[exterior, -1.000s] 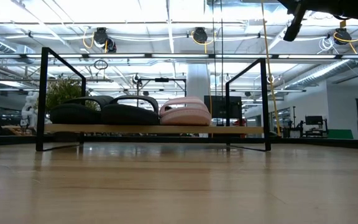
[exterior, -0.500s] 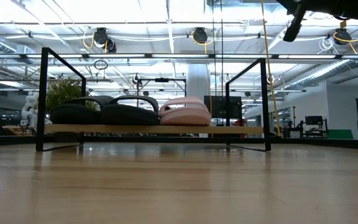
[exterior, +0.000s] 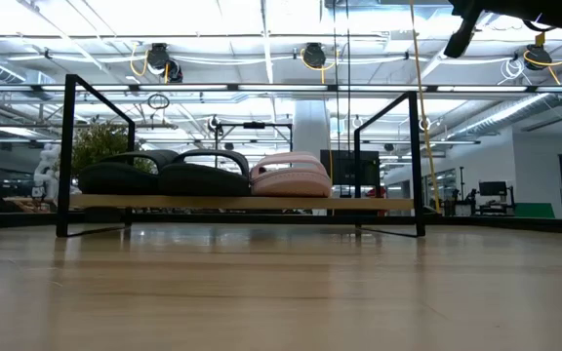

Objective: Pick and place slides into the shelf
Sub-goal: Put the pink pair of slide on the shelf

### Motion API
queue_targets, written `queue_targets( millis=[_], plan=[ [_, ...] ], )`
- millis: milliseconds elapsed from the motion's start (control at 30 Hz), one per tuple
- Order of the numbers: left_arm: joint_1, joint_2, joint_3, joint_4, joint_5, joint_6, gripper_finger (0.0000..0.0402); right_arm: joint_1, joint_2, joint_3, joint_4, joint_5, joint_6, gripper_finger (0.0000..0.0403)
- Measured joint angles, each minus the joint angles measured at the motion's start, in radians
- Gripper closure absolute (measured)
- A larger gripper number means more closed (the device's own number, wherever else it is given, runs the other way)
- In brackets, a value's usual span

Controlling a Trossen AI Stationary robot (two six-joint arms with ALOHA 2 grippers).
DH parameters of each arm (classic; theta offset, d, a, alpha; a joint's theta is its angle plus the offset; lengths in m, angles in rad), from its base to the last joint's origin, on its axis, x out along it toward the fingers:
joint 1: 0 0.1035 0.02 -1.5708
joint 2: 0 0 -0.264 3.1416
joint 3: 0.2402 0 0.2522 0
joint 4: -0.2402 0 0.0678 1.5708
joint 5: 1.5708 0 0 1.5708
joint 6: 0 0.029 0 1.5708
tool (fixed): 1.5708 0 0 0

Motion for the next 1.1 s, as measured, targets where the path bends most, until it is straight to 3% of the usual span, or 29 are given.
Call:
queue_targets(
  millis=[200,667,1100],
  plan=[
    [0.014,0.0,0.0,-0.047,0.01,-0.028,0.0337,0.001,-0.002,0.0,-0.001,-0.021,-0.004,0.0349],
    [0.035,0.0,0.0,-0.057,0.003,-0.077,0.0192,0.0,-0.002,0.0,-0.008,-0.018,0.001,0.0349],
    [0.028,0.0,0.0,0.061,-0.038,-0.002,0.0172,-0.001,-0.002,0.0,-0.036,-0.017,0.029,0.0349]
  ],
)
